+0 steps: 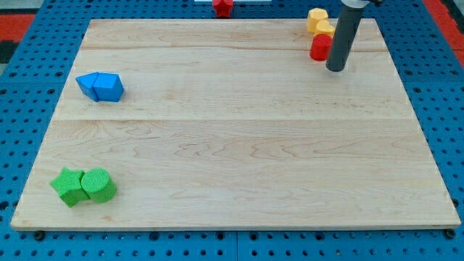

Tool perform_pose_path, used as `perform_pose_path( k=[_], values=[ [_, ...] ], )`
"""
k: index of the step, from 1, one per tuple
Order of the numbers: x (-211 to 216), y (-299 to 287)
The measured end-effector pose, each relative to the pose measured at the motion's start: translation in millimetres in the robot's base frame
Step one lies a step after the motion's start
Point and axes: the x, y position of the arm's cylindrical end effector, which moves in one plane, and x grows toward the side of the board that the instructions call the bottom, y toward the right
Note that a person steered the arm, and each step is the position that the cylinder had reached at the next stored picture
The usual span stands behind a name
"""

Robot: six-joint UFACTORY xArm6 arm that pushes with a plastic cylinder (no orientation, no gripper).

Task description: Move the yellow hexagon to the top left

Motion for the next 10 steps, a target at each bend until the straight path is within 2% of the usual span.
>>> perform_pose_path(
  k=[2,4,5,6,7,10],
  values=[
    [-0.5,18.6],
    [-88.0,84.1],
    [-137.1,78.6],
    [-135.2,48.0],
    [-124.4,-43.6],
    [-138.3,-19.6]
  ],
)
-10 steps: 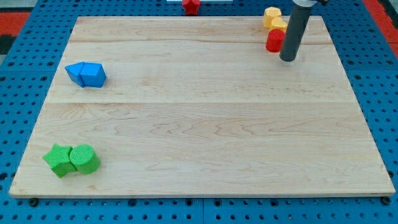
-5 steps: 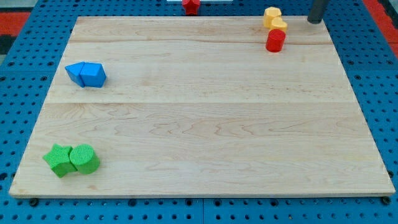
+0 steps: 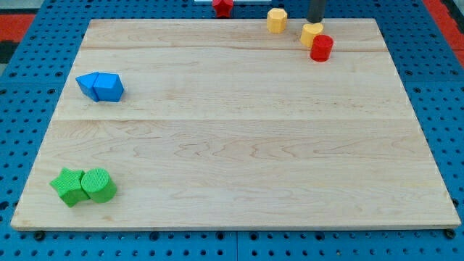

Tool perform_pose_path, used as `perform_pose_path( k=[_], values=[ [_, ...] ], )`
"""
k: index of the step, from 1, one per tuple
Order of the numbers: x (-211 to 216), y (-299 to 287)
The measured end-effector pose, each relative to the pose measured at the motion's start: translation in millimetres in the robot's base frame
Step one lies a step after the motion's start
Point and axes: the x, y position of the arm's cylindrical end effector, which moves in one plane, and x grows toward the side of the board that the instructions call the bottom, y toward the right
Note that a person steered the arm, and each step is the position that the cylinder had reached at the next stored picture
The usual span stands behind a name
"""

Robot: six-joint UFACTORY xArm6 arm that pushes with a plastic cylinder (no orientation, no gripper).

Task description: Move the yellow hexagon to the top left

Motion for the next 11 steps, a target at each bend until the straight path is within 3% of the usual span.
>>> perform_pose_path(
  k=[3,7,8,9,10,11],
  values=[
    [1.7,-101.0],
    [0.1,-338.2],
    [0.8,-353.2],
    [2.9,-307.4],
    [38.5,-303.3],
    [52.7,-344.4]
  ],
)
